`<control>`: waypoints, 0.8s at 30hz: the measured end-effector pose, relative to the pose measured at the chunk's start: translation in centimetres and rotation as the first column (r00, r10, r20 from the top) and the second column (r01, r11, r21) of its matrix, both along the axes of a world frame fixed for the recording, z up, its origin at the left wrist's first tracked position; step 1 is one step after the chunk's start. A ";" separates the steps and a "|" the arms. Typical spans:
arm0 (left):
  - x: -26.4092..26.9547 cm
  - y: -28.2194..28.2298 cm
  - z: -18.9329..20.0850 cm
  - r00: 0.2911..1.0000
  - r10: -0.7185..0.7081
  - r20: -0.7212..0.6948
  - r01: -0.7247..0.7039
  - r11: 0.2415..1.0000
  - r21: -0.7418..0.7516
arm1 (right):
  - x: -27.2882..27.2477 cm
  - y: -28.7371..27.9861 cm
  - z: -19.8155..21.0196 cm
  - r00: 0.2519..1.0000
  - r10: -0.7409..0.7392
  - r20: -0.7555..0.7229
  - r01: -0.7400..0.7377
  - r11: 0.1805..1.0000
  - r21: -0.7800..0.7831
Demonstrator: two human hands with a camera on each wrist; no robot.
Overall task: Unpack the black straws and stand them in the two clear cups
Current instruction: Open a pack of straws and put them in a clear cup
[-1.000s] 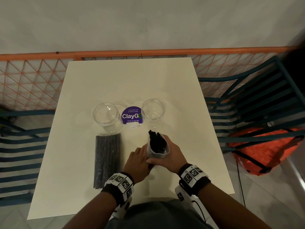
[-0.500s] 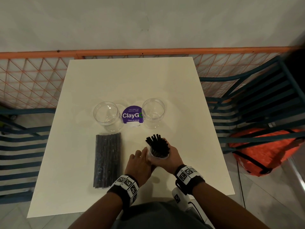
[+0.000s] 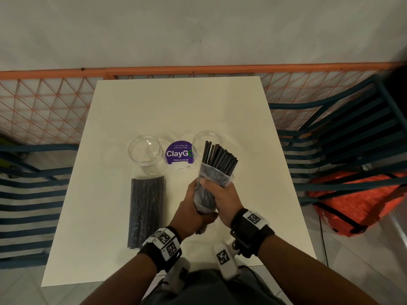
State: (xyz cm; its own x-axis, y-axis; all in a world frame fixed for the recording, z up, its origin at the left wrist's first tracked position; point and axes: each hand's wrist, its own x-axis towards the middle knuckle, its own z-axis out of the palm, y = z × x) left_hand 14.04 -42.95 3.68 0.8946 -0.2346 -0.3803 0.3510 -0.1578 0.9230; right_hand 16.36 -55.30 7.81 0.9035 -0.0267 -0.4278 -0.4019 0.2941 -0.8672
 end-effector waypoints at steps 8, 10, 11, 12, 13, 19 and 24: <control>0.9 2.4 0.9 0.995 -0.072 0.065 0.065 0.992 0.105 | 0.2 -1.0 1.0 0.898 0.433 0.073 -0.317 0.755 -0.574; 0.6 3.2 1.8 0.996 -0.084 0.016 0.082 0.995 0.060 | -0.1 -2.6 2.2 0.881 0.472 -0.018 -0.314 0.557 -0.769; 0.5 3.8 2.2 0.995 -0.097 -0.011 0.097 0.993 0.063 | -0.2 -3.5 3.0 0.875 0.484 0.007 -0.239 0.445 -0.863; 0.5 4.4 2.6 0.993 -0.113 -0.033 0.116 0.990 0.078 | -0.3 -4.3 3.8 0.828 0.554 0.080 -0.116 0.309 -0.944; 0.5 4.9 3.2 0.989 -0.136 -0.055 0.142 0.984 0.105 | -0.3 -4.8 4.5 0.718 0.681 0.140 0.047 0.153 -0.987; 1.5 4.7 10.0 0.921 -0.389 -0.015 0.381 0.895 0.230 | 1.5 -2.7 6.2 0.122 0.986 -0.110 0.309 -0.143 -0.940; 2.7 5.4 16.2 0.927 -0.355 -0.125 0.364 0.930 0.057 | 3.9 -0.7 7.1 0.132 0.989 0.060 0.262 0.024 -0.965</control>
State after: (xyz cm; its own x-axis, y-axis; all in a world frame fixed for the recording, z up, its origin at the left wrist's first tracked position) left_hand 16.69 -37.55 19.86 0.7071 -0.4982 -0.5019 0.3565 -0.3617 0.8614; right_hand 20.30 -55.98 14.89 0.5214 0.8320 0.1896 0.8529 -0.5150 -0.0857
